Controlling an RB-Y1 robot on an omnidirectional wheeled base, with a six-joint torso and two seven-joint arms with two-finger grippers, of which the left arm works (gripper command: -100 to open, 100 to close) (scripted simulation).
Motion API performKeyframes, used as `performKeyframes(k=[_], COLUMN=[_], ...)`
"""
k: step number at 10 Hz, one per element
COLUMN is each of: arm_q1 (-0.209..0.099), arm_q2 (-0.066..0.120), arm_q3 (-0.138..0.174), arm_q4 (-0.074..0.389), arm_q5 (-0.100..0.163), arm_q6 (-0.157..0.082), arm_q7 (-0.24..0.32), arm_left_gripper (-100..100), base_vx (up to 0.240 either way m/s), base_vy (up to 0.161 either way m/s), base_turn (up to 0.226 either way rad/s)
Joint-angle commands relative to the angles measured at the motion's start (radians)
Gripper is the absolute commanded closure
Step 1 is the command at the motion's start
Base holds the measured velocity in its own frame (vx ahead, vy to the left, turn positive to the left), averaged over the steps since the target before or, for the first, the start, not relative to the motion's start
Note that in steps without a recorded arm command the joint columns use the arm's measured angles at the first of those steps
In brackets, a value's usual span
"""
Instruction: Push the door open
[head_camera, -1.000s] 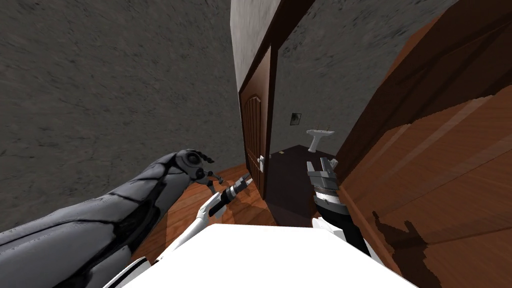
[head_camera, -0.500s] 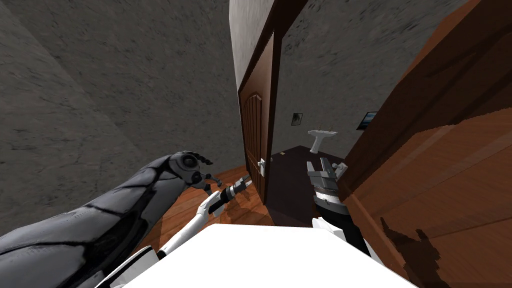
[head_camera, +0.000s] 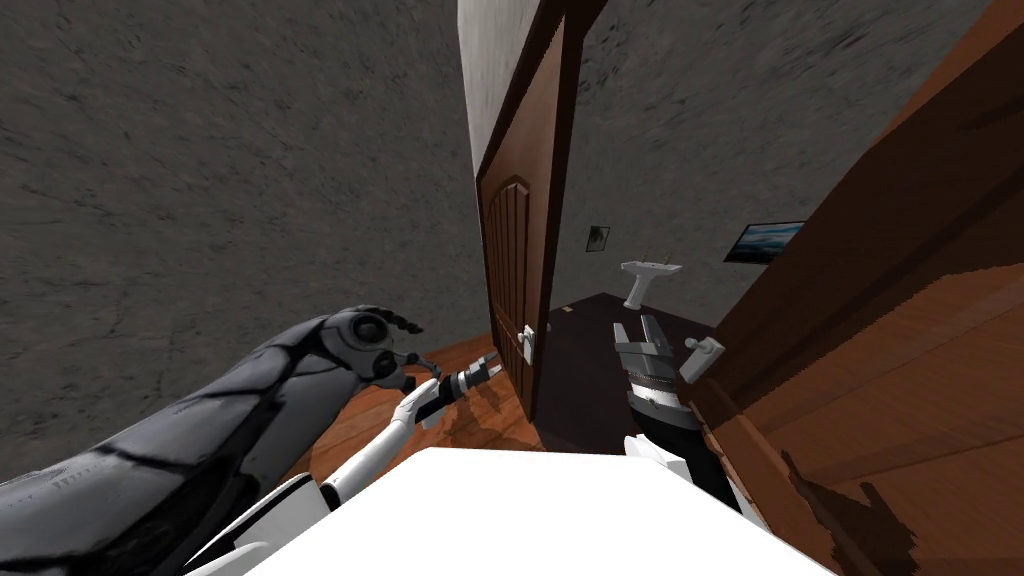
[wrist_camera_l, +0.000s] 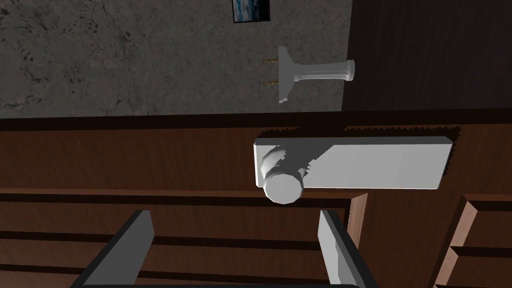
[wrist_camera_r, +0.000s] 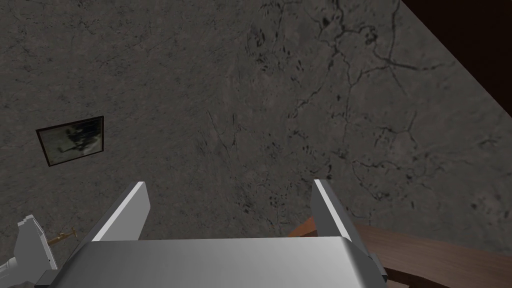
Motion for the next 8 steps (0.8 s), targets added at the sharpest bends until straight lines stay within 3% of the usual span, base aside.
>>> performKeyframes(k=[1,4,6,8], arm_q1=[-0.017,-0.05,-0.049,-0.054], arm_q2=[0.011,0.033,0.019,0.009], arm_q3=[-0.008,-0.025,-0.022,-0.023], arm_q4=[0.029,0.084,0.082,0.089], arm_q5=[-0.011,-0.035,-0.028,-0.025], arm_q6=[-0.012,-0.032,-0.016,-0.001], arm_q7=[0.024,0.071,0.057,0.052], arm_left_gripper=[-100,-100,-100,-100], base_vx=[0.147,0.166,0.074,0.115], base_vy=[0.002,0.015,-0.042,-0.15], base_turn=[0.013,0.012,-0.039,-0.064])
